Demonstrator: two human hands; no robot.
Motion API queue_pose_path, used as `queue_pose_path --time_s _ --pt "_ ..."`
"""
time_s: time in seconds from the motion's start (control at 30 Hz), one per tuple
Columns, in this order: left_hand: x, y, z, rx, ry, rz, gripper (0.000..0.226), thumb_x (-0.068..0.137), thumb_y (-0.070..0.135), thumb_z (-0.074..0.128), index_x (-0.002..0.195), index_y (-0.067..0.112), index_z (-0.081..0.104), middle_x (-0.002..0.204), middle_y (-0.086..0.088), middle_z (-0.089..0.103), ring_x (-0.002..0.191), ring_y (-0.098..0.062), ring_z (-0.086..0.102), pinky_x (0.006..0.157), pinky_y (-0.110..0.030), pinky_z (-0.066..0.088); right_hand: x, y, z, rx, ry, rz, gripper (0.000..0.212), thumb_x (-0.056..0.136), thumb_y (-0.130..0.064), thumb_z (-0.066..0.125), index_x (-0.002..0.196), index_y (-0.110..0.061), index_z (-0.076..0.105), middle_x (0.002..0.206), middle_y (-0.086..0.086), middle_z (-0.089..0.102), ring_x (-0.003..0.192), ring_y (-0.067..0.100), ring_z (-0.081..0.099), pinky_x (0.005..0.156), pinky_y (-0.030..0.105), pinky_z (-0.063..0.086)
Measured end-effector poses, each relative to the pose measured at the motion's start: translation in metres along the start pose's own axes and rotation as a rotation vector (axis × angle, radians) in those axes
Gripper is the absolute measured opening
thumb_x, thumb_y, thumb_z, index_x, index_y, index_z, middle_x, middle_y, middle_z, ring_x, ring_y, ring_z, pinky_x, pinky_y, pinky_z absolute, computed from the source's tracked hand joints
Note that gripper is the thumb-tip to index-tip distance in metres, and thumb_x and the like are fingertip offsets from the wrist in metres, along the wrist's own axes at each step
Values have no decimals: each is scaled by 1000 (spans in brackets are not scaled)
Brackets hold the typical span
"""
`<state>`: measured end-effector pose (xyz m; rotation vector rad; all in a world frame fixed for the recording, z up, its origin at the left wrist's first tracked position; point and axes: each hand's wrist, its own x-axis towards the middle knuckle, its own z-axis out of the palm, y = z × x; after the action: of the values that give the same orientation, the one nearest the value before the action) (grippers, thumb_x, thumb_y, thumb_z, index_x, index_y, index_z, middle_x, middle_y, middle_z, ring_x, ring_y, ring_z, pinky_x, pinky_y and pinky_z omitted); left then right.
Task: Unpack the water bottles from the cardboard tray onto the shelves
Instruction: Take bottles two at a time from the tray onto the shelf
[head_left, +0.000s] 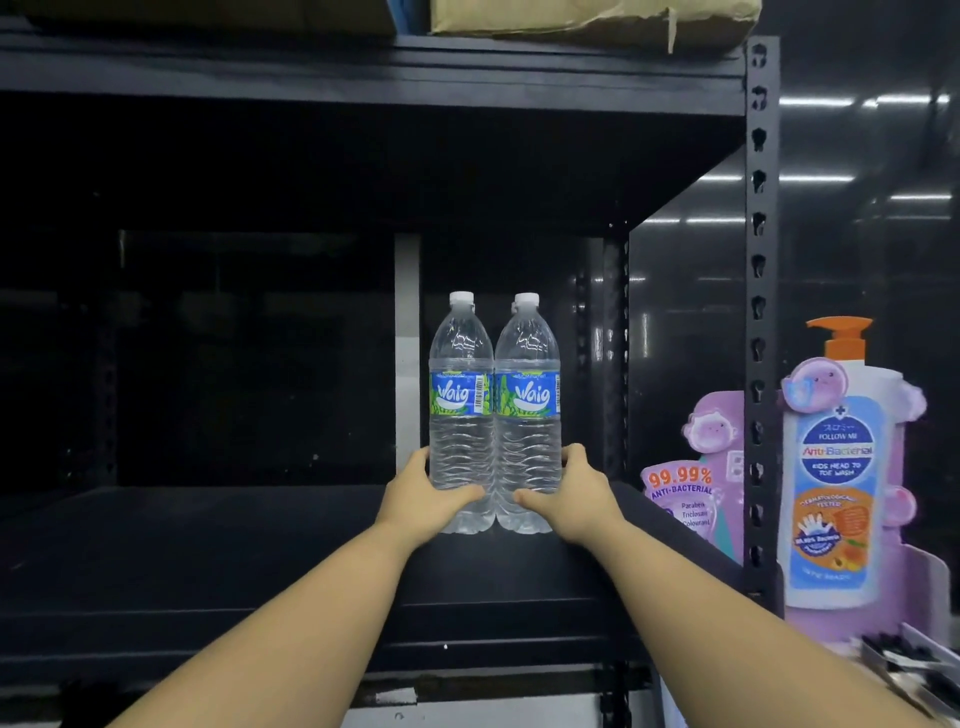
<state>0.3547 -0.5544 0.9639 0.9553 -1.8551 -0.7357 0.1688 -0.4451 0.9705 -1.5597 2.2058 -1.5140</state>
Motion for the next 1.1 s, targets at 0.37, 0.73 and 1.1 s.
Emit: queue_pose_path --time_s 0.37,0.73,1.1 --pt "-1 -4 0 -15 31 52 73 74 21 94 134 24 53 94 20 60 85 9 57 68 -10 42 -1 7 11 -33 35 -58 81 78 -37 88 143 -20 43 131 0 62 123 22 59 98 34 49" --pt "-7 2 -7 47 25 -11 68 74 32 94 131 26 58 99 14 67 92 -2 65 72 -19 46 -6 4 4 -71 -30 18 73 80 -39 88 134 -19 43 125 -1 67 109 19 63 85 31 47" --pt "-109 31 -17 509 -39 198 68 91 58 68 145 18 56 139 -3 55 134 -23 52 110 -33 41 -97 0 -38 -267 -22 -144 63 91 -64 62 135 -20 56 130 5 68 124 29 60 91 39 52"
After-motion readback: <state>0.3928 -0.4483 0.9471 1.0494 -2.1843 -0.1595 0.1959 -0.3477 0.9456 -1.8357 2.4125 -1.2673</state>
